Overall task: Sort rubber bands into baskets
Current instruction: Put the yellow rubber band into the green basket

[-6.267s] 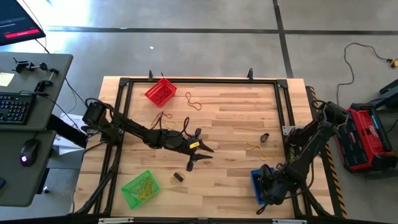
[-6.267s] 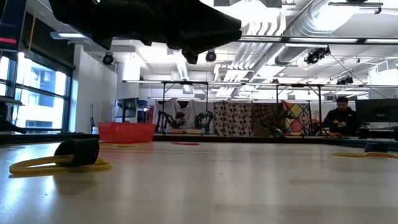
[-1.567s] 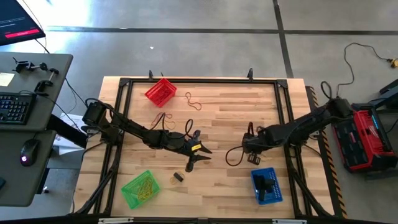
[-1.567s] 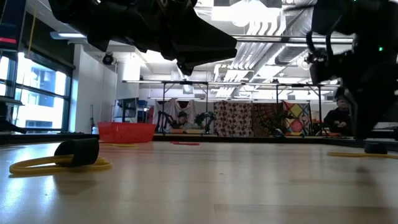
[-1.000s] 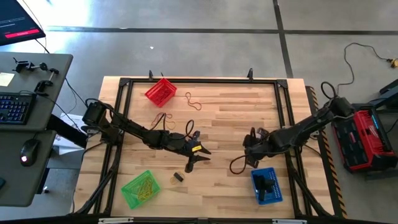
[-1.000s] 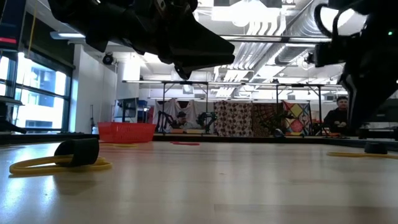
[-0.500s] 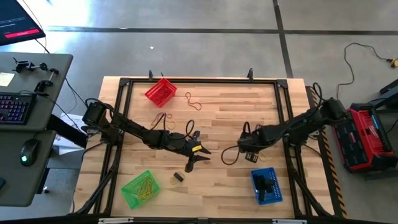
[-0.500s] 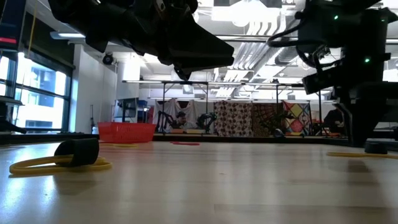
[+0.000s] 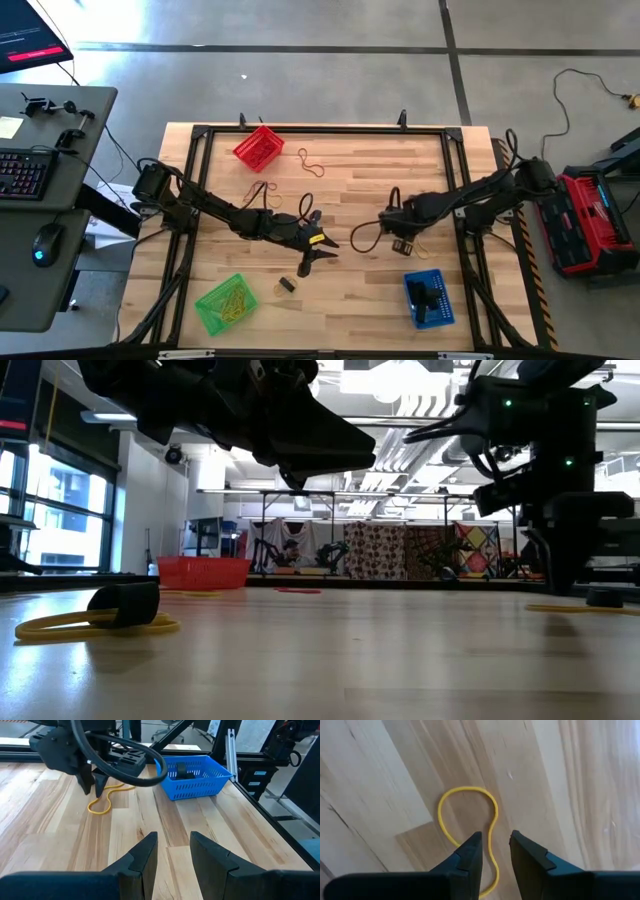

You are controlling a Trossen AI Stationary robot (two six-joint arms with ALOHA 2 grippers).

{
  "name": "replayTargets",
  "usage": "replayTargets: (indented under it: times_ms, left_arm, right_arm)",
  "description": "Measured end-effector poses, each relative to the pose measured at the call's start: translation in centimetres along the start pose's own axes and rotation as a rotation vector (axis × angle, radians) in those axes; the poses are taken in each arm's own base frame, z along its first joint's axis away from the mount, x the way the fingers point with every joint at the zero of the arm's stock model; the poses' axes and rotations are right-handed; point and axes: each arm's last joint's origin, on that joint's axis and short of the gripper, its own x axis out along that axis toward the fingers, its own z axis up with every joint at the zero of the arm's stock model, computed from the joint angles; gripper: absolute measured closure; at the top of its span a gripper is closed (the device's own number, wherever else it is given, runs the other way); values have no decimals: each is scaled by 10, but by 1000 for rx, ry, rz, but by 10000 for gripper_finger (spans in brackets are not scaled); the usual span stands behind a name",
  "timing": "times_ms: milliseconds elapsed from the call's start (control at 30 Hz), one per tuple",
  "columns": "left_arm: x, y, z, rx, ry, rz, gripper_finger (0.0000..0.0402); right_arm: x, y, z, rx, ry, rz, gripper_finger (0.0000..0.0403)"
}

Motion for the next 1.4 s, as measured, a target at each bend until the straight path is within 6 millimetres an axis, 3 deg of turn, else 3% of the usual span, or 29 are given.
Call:
replayTargets:
  times_ms: [633,1033,1400]
  left_arm:
    - [0,0,0,-6,0,0,294]
    - [0,0,0,-7,4,0,294]
    - [0,-2,-1,1,4,-6,294]
  right_arm:
    - [1,-8,10,133,-36,39,316]
    - [-3,3,-3,145,-64,-83,316]
    - [-27,16,-15,116,-195,6,316]
